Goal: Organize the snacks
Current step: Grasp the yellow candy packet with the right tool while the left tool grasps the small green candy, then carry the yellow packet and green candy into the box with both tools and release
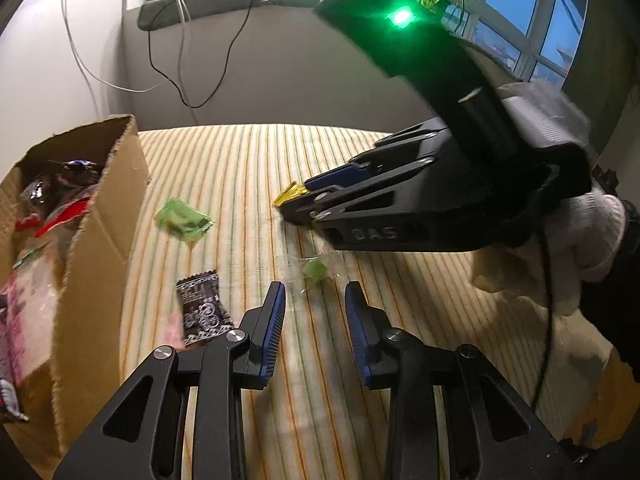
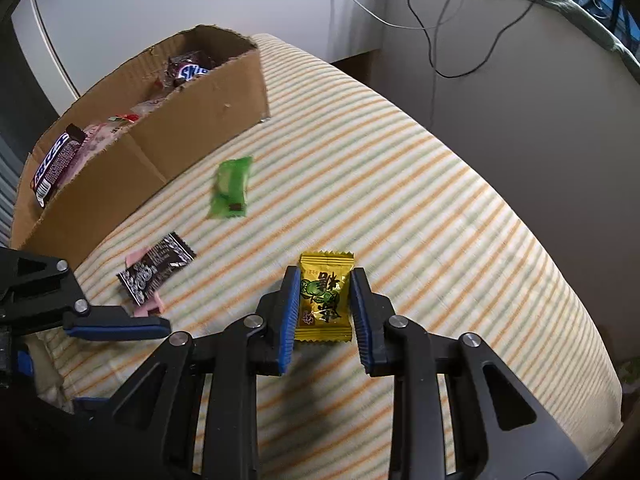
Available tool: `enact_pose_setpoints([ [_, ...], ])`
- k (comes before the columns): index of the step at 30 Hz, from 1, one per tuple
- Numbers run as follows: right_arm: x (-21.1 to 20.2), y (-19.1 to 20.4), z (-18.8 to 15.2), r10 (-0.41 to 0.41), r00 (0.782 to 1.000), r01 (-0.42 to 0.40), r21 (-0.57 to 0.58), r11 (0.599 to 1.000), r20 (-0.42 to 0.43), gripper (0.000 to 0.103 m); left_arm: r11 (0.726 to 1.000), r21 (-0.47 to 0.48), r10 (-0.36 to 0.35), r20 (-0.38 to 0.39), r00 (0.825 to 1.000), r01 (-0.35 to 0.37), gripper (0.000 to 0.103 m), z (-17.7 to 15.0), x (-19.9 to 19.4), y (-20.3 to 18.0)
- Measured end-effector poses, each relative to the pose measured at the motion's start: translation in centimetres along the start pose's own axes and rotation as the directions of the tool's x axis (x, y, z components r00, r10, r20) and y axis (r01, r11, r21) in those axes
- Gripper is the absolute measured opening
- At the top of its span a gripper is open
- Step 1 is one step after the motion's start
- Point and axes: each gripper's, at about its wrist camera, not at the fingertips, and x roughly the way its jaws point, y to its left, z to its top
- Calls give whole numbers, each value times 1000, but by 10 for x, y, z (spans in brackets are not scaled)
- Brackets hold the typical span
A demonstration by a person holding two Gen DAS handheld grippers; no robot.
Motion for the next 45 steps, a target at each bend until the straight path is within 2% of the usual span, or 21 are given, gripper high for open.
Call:
enact_pose_setpoints([
  [10, -17, -28, -30, -32, 999, 31, 98, 995, 3, 26, 999, 33, 8, -19, 1000, -7, 30, 10, 19, -13],
  [12, -21, -26, -36, -37, 999, 37, 110, 993, 5, 26, 999, 41, 27, -25, 999, -26, 29, 10, 23, -15],
  [16, -27, -27, -45, -46, 999, 45, 129, 991, 8, 26, 999, 19, 41, -23, 999, -40, 17, 11, 25, -13],
  [22, -25, -34, -41, -61, 998, 58, 151, 987, 13, 26, 999, 30, 45, -15, 999, -45, 14, 11, 22, -12],
  [28, -38, -34, -48, -70, 997, 62, 174, 983, 37, 26, 999, 17, 38, 16, 999, -38, 14, 11, 6, -11],
  [34, -61, -26, -49, -73, 995, 59, 167, 984, 75, 26, 999, -6, 40, 67, 997, -39, 14, 4, -27, -10],
  [42, -86, 4, -28, -52, 989, 35, 123, 992, 137, 26, 996, -61, 74, 141, 987, -66, 14, 4, -74, 28],
  [45, -90, 18, -14, -39, 987, 24, 99, 995, 157, 26, 993, -86, 99, 158, 983, -86, 14, 5, -79, 41],
])
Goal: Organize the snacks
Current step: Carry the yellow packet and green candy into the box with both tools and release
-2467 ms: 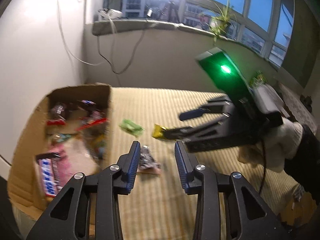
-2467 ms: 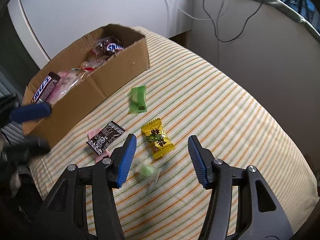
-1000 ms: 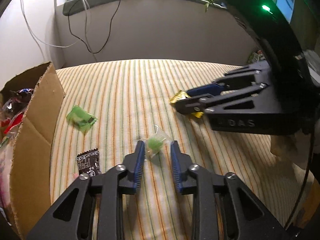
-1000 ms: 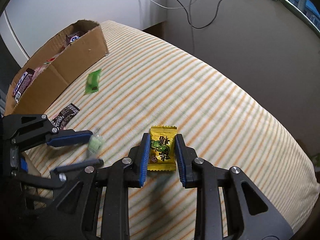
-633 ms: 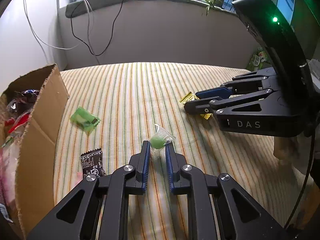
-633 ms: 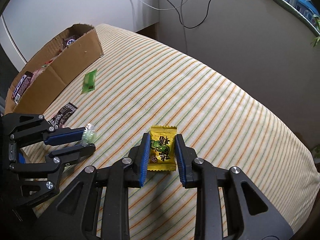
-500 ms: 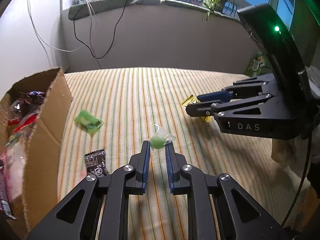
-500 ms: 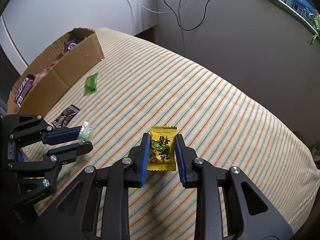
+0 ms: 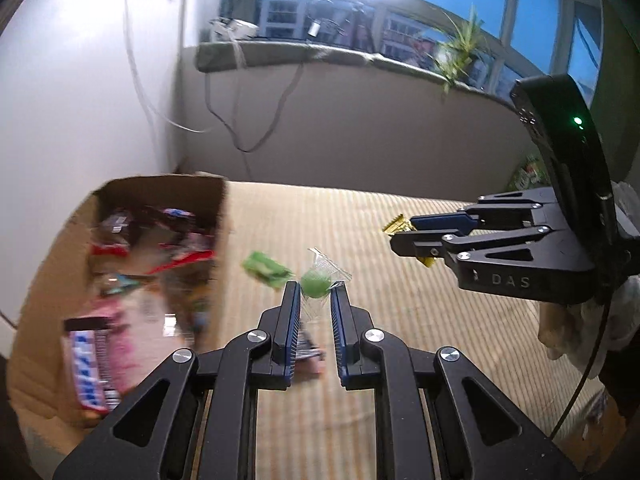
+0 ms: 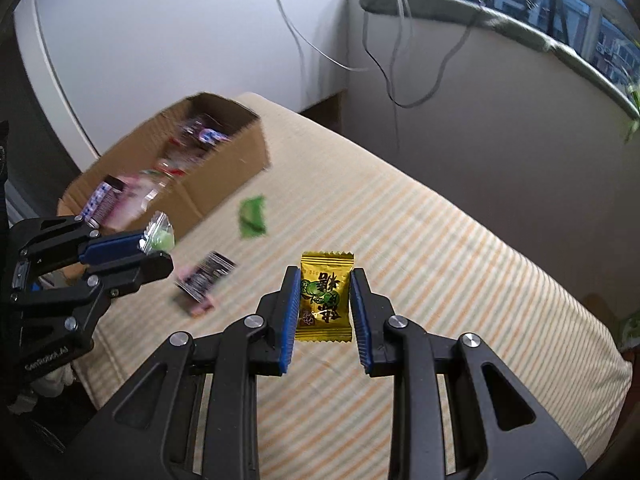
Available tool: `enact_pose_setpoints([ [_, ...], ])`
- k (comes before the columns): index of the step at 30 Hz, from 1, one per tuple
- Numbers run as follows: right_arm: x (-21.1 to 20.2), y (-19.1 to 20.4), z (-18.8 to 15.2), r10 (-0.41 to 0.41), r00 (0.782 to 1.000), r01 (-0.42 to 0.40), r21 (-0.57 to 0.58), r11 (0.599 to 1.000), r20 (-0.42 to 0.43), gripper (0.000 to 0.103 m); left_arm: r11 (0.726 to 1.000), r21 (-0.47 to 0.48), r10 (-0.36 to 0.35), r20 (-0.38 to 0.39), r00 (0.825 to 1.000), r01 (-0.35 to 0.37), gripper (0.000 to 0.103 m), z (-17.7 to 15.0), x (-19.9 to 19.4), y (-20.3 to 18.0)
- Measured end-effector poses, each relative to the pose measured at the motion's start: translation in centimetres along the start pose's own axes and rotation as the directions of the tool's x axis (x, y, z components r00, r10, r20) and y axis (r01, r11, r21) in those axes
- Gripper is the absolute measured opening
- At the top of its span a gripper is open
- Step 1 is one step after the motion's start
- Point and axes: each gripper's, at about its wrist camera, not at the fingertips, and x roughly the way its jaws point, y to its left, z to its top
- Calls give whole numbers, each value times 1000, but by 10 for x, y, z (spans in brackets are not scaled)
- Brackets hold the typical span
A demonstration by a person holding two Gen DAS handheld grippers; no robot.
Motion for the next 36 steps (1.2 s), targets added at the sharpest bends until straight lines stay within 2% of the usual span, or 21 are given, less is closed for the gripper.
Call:
enact_pose_setpoints([
  [8, 7, 45, 32, 59, 998, -58, -57, 997, 22, 26, 994, -74, 86, 38, 996, -83, 14, -3, -20, 54],
  [18, 29, 96, 63, 116, 993, -113, -110, 987, 14, 26, 980, -129, 158, 47, 986, -151, 14, -4, -33, 95],
  [26, 45, 122, 80, 144, 990, -142, -132, 981, 2, 26, 971, -168, 182, 50, 982, -172, 14, -7, -40, 119],
  [36, 57, 133, 84, 146, 989, -147, -144, 979, -14, 26, 964, -187, 201, 49, 978, -189, 15, -9, -42, 129],
])
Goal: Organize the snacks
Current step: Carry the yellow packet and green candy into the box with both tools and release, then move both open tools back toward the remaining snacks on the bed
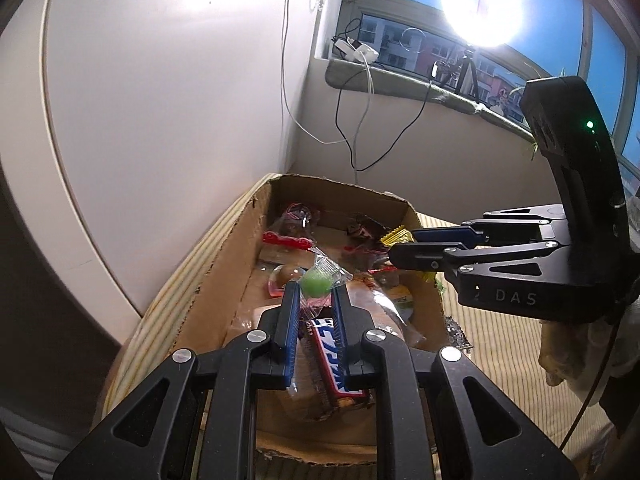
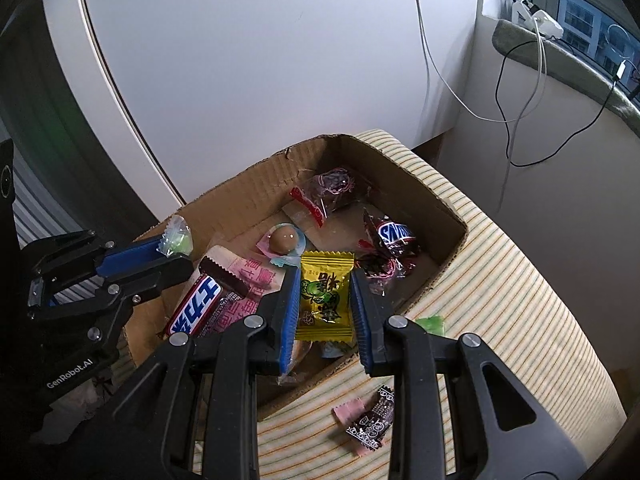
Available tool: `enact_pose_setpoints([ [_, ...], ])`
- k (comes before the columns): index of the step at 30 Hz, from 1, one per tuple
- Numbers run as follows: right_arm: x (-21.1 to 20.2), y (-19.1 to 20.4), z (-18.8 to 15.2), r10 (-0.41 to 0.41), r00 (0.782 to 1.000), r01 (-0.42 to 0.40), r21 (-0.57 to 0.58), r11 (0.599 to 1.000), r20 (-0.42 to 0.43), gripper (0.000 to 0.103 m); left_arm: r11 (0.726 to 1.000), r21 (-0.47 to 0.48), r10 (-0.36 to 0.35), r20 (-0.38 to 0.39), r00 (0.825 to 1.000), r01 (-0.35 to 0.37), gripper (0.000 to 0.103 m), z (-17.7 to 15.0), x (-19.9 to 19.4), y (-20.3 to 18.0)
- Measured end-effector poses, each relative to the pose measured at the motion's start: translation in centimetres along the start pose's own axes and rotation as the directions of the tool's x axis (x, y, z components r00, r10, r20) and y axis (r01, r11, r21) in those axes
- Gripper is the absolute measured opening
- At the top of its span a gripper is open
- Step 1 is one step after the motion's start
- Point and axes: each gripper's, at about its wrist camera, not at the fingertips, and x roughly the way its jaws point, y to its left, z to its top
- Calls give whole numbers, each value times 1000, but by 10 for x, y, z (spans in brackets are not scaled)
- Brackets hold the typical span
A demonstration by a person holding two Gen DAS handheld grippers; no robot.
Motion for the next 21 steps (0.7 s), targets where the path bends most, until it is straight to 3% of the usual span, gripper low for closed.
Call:
enact_pose_setpoints([
  [3, -1, 2, 1, -2, 1000, 2, -12, 1000, 2, 26, 1000, -1, 3, 1, 1000, -3, 18, 0, 0, 0],
  [4, -2, 2, 1, -3, 1000, 3, -14, 1000, 3, 28, 1000, 1, 6, 1, 1000, -6, 24, 0, 0, 0],
  [5, -2, 2, 1, -6, 1000, 6, -13, 1000, 6, 36, 1000, 2, 11, 1, 1000, -11, 31, -1, 0, 0],
  [8, -8, 0, 1, -14, 1000, 14, -8, 1000, 28, 57, 1000, -1, 17, 8, 1000, -17, 35, -1, -2, 0],
  [11, -12, -2, 0, -18, 999, 19, -5, 1000, 32, 59, 1000, -7, 20, 10, 1000, -20, 35, -1, -3, 1],
  [14, -18, -5, -3, -30, 999, 30, -11, 999, 40, 67, 1000, -9, 23, 17, 1000, -23, 35, -2, -6, -1],
  [21, -41, -27, -17, -51, 997, 51, 6, 999, 60, 70, 1000, 13, 14, 29, 999, -15, 35, -6, -17, -13],
])
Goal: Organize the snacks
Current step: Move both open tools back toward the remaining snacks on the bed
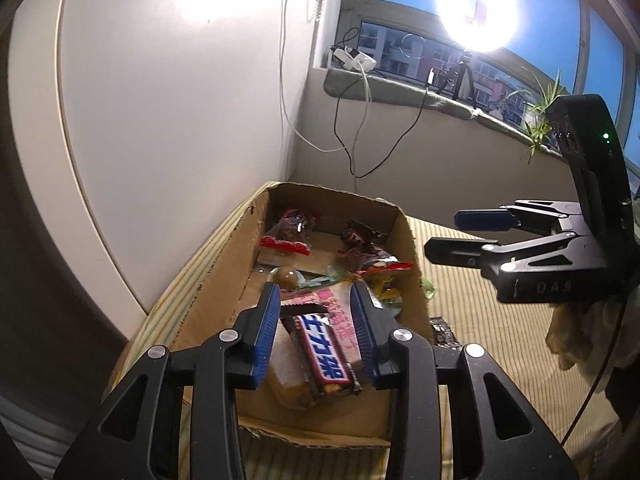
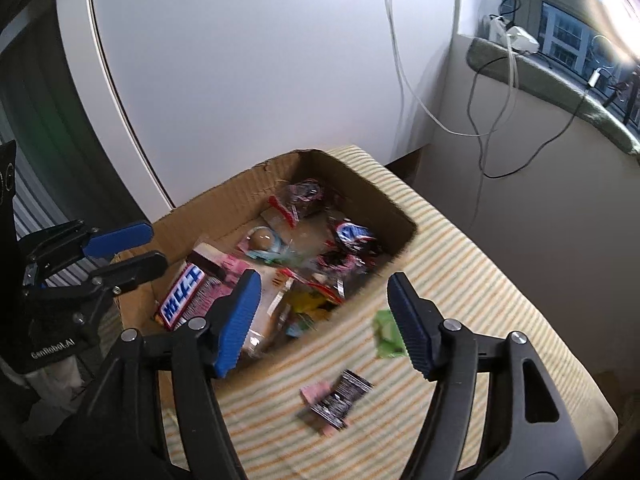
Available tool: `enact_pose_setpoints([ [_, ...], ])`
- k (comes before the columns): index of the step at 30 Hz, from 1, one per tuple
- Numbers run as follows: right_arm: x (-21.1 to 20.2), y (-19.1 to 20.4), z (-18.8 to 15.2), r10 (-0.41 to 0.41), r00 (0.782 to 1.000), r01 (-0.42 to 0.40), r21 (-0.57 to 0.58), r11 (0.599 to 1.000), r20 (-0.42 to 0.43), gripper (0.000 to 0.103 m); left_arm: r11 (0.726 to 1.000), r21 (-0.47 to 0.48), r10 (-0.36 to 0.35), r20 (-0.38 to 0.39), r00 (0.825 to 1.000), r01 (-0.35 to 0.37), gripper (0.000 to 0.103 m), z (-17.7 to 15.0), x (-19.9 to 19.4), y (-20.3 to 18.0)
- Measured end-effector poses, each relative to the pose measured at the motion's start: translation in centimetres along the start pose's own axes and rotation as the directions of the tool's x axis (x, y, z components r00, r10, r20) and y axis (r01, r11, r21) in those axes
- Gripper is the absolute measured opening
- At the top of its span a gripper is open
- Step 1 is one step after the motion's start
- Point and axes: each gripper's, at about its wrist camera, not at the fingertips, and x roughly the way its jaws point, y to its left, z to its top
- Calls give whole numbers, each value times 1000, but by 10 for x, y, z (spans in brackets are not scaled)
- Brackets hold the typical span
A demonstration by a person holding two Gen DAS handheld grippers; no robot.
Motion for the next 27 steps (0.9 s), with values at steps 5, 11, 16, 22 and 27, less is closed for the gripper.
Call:
enact_pose_setpoints([
  [5, -8, -22, -15, -25, 1000, 25, 12, 1000, -12, 71, 1000, 8, -21, 4, 1000, 21, 35, -3, -7, -12],
  [11, -3, -50, -32, -15, 998, 17, 34, 999, -54, 71, 998, 27, -52, 12, 999, 52, 35, -8, -21, -31],
  [16, 12, -65, -41, 16, 996, -13, 41, 999, -90, 71, 993, 69, -92, -2, 996, 91, 35, -16, -24, -61],
  [22, 38, -69, -45, 39, 990, -38, 6, 999, -136, 71, 984, 94, -148, -32, 989, 150, 35, -27, -22, -92],
  [27, 54, -71, -45, 62, 987, -62, 6, 998, -151, 66, 976, 95, -188, -71, 980, 194, 35, -35, -13, -107],
])
